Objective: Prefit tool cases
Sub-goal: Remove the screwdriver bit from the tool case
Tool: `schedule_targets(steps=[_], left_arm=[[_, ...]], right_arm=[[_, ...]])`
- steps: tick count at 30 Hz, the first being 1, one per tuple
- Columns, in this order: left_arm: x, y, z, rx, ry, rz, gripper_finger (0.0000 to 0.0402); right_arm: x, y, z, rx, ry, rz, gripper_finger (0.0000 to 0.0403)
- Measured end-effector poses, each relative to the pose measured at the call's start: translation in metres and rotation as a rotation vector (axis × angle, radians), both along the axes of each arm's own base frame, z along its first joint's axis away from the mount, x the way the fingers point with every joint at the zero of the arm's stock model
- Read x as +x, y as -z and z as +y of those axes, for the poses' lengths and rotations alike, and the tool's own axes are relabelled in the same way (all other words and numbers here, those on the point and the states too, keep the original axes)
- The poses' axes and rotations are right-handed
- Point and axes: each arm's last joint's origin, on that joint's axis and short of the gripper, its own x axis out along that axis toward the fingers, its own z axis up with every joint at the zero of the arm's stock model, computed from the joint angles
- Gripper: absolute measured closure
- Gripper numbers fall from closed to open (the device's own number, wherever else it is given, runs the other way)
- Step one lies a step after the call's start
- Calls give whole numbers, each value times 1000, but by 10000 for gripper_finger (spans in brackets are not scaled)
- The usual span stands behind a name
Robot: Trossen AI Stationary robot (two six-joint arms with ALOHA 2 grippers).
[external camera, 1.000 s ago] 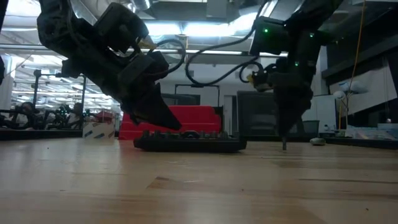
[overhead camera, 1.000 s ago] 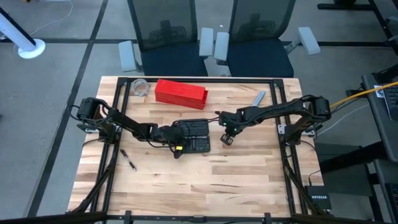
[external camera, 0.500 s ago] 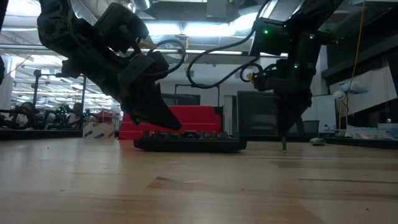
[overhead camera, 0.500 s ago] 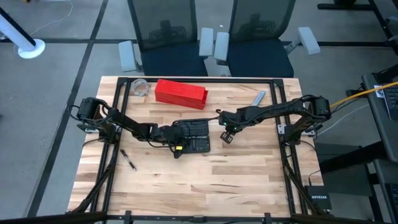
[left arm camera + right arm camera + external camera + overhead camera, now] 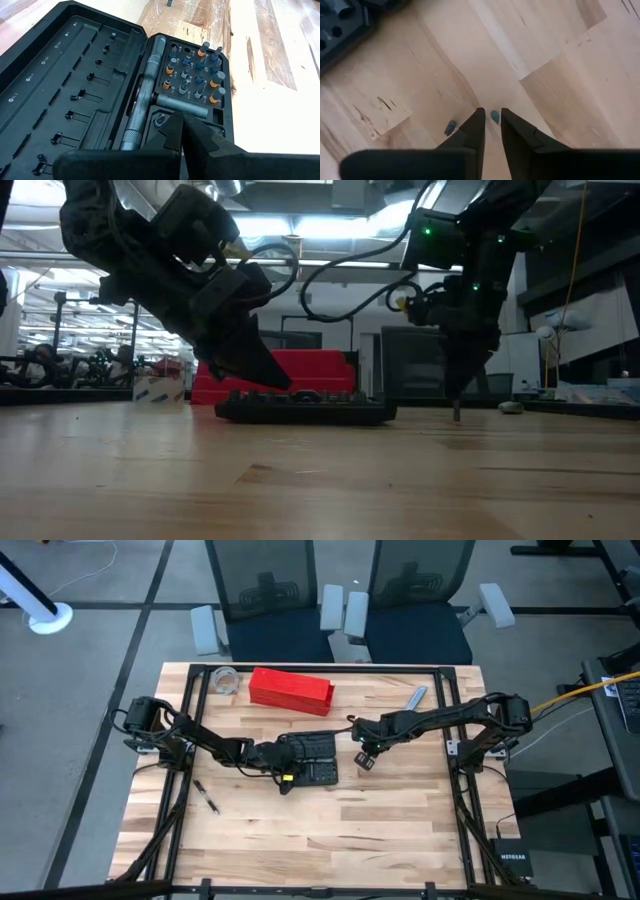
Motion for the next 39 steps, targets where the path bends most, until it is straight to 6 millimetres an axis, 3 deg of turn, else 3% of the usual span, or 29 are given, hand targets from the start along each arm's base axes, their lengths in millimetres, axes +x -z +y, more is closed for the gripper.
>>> schedule_targets(steps=[5, 11, 20, 23, 31, 39], left_arm=[[0, 0, 0, 0, 0, 2, 401], [-1, 1, 0, 1, 0, 18, 401], [-1, 1, 0, -18, -17, 15, 401], [-1, 1, 0, -16, -20, 14, 401], [0, 1, 0, -25, -31, 6, 401], [12, 10, -1, -60, -71, -43, 401]], right_arm=[[3, -12, 0, -29, -110, -33, 316], [25, -37, 7, 70, -296, -193, 316], [45, -22, 57, 80, -536, -265, 316], [51, -15, 66, 67, -519, -285, 316], [65, -15, 59, -23, -437, -282, 316], [64, -11, 59, -3, -445, -247, 316]])
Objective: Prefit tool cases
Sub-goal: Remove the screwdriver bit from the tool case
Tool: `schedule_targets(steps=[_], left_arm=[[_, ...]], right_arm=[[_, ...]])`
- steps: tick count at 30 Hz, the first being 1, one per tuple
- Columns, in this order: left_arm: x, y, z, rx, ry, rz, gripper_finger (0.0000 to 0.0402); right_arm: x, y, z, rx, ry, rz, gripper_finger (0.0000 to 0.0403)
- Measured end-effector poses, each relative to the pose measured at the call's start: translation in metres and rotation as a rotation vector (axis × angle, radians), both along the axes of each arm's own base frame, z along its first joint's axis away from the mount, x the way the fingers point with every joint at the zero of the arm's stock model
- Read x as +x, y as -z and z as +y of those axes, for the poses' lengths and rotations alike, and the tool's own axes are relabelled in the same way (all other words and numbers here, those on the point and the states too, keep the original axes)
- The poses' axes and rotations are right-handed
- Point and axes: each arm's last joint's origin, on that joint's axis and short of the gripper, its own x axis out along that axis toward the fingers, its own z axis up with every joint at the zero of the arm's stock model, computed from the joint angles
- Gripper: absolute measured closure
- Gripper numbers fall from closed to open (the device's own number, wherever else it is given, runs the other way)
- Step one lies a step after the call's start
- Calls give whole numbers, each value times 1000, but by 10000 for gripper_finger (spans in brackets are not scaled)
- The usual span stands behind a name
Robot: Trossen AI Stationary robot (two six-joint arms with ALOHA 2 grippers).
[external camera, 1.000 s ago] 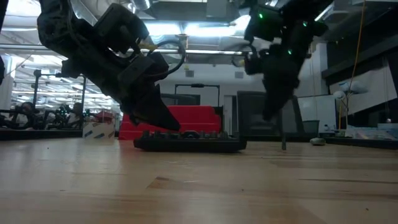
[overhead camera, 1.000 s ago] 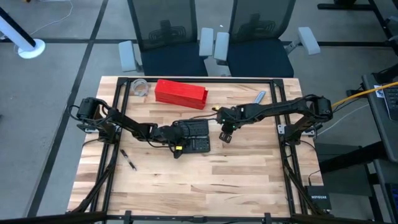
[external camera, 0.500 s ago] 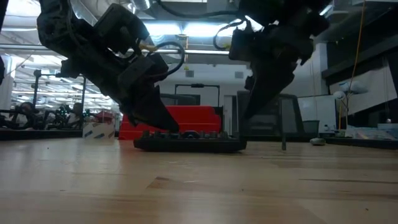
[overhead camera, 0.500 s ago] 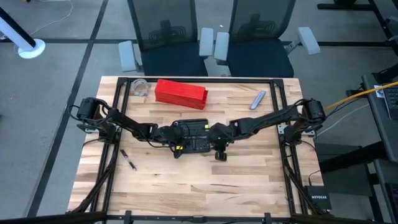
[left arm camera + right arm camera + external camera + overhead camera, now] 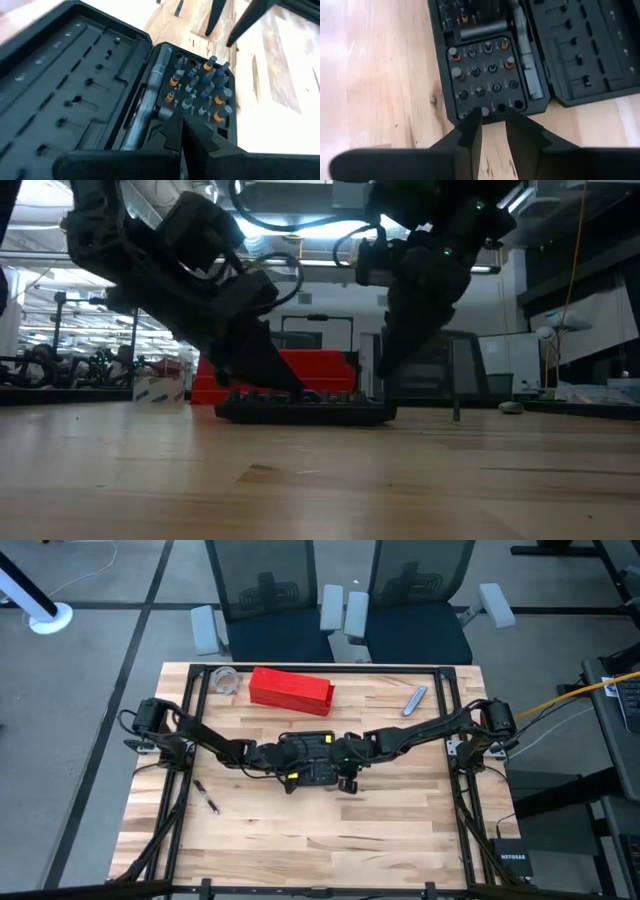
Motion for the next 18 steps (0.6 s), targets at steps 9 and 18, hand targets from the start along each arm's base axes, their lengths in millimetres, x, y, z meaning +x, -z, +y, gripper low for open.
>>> schedule_targets(steps=[9, 18], left_arm=[[20, -13, -1, 35, 80, -36, 401], [10, -41, 3, 128, 122, -22, 402]], right_arm=[[-1, 0, 0, 22, 8, 9, 316], [-1, 1, 2, 43, -39, 18, 316]])
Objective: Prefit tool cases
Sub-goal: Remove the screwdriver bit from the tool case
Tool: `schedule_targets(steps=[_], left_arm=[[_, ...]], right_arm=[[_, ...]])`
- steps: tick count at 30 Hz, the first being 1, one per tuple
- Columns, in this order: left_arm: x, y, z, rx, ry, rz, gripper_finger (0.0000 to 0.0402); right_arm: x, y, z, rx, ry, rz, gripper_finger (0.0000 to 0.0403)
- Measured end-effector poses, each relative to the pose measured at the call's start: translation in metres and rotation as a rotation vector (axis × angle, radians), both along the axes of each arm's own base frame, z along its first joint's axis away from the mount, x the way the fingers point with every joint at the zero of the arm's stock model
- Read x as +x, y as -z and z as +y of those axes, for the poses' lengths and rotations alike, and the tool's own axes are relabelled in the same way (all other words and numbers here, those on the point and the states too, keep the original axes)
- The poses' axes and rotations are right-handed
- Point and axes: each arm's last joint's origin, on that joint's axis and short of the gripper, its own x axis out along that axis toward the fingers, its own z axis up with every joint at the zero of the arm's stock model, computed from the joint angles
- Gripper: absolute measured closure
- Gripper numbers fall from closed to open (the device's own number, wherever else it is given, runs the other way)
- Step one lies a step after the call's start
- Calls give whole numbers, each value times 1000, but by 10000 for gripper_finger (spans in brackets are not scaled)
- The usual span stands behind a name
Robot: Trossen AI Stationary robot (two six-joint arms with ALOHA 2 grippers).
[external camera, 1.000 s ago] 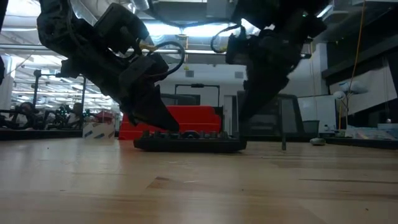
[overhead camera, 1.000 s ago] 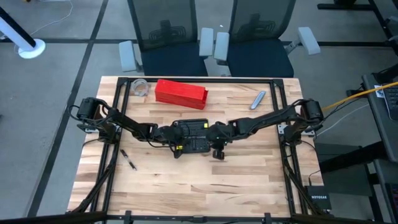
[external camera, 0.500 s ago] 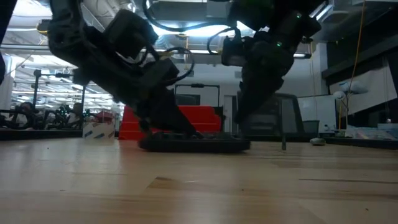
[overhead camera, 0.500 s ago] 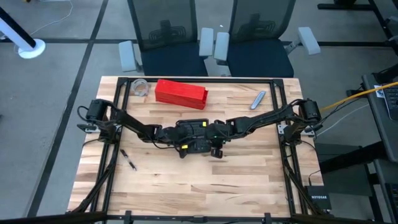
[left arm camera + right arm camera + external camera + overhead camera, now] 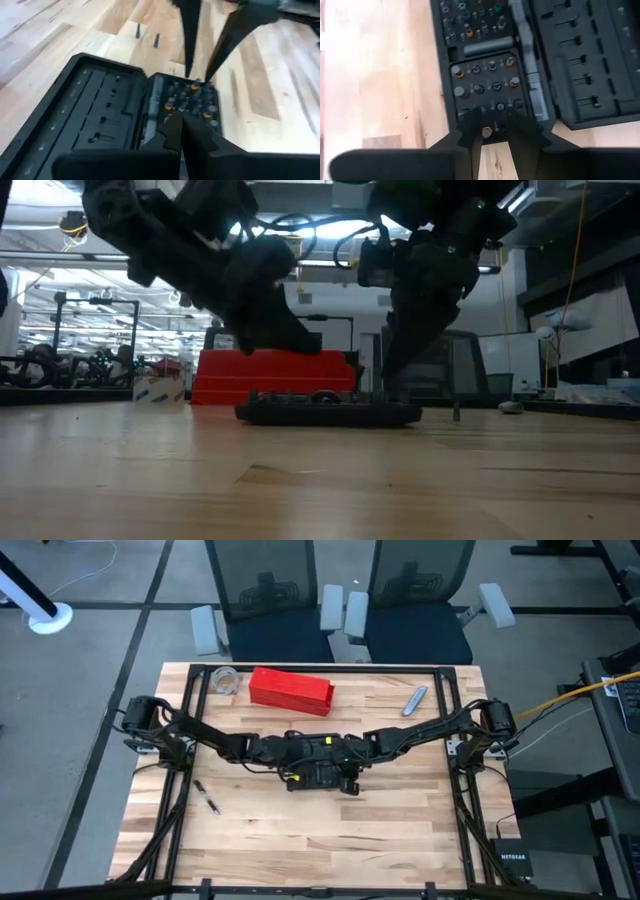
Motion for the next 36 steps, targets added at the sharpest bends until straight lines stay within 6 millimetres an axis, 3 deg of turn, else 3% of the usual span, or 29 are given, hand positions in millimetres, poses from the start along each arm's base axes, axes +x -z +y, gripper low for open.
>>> schedule_targets(steps=[17, 36], left_arm=[[-1, 26, -11, -42, -1, 119, 402], [1, 29, -13, -45, -3, 110, 401]], right_arm=[[-3, 8, 0, -23, -19, 63, 316], [3, 27, 1, -2, -49, 98, 317]])
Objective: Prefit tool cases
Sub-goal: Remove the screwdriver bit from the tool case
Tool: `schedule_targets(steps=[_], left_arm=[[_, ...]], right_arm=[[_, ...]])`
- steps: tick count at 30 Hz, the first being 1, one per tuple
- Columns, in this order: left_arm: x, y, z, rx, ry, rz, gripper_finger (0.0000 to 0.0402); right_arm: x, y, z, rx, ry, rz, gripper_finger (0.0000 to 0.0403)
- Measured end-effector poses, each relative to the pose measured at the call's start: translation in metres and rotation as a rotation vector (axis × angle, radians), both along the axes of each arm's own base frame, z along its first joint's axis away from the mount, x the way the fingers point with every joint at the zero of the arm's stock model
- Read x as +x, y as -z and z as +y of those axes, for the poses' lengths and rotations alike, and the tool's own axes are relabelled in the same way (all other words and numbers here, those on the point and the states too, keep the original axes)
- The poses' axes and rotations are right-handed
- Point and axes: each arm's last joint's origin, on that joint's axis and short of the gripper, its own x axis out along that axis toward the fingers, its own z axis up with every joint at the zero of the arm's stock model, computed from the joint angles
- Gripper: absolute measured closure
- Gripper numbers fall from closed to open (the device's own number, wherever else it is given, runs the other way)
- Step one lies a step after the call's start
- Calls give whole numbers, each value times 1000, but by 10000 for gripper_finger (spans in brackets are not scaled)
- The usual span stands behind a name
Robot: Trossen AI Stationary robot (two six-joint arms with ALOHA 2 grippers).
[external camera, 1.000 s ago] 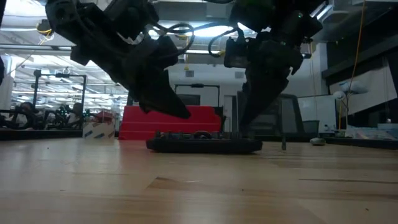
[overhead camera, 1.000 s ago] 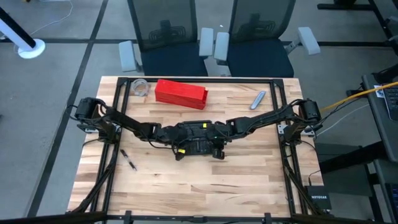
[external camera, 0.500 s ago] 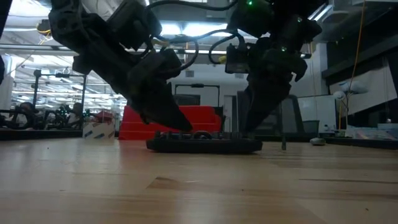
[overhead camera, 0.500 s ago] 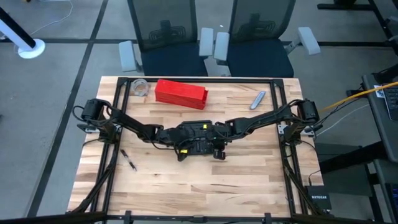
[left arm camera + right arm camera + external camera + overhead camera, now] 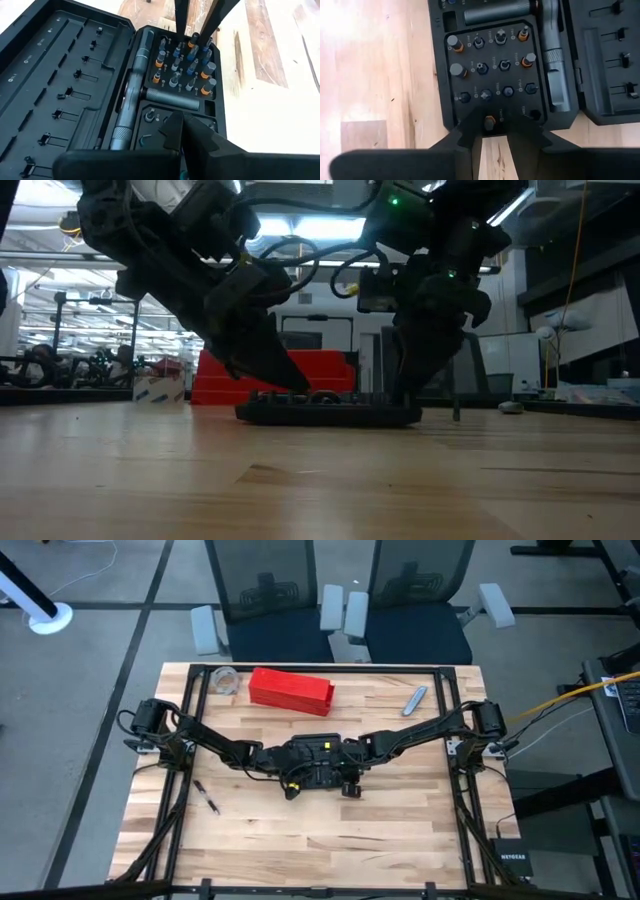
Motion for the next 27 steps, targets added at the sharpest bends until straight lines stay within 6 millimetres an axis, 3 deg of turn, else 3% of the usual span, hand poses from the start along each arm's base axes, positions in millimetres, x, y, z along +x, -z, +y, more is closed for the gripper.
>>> schedule_targets(steps=[6, 17, 27], left_arm=[[0, 0, 0, -4, -3, 2, 401], [0, 1, 0, -4, -7, 8, 401], [-1, 1, 0, -5, -6, 10, 402]], right_arm=[[0, -2, 0, 0, 1, 16, 387], [13, -18, 1, 17, 11, -22, 393], [1, -25, -7, -8, 88, 59, 394]])
